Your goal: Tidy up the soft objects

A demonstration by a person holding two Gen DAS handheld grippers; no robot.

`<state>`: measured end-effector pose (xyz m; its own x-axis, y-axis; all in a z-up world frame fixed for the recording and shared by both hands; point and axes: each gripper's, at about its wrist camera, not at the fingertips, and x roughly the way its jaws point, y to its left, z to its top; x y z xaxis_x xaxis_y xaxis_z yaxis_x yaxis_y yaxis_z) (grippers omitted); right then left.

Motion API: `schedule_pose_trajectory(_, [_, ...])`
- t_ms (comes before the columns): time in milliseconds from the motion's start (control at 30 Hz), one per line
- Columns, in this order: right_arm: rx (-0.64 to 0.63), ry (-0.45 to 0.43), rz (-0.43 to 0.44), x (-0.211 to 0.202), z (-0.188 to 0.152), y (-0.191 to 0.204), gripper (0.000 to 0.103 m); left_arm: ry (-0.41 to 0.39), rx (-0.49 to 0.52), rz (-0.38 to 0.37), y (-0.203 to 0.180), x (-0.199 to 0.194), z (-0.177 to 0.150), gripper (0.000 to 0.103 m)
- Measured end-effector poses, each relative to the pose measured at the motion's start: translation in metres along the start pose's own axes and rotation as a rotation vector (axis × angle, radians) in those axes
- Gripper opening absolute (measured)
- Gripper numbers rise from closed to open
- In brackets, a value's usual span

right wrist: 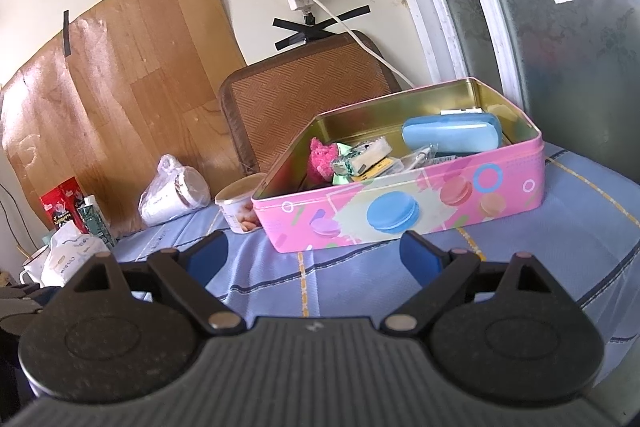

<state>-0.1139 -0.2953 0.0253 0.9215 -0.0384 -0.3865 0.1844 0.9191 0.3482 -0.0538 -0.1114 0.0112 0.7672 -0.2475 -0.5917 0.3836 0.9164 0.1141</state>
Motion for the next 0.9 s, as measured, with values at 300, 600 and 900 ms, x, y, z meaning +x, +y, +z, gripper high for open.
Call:
schedule_pose_trajectory(300, [0.002,-0.001,-0.001,0.0000,0.0008,-0.0001,0.095,0.001,0.008,-0.001,-0.0011,-0.0003,0.0003,0.103])
schedule_pose_trajectory(600, [0.000,0.000,-0.001,0.0003,0.0009,0.0003,0.095,0.007,0.014,-0.007,-0.0018,0.0008,-0.0005,0.103])
schedule_pose_trajectory(900, [0.003,0.000,-0.003,0.0012,0.0009,0.0007,0.095,0.012,0.020,-0.009,-0.0026,0.0014,-0.0011,0.103])
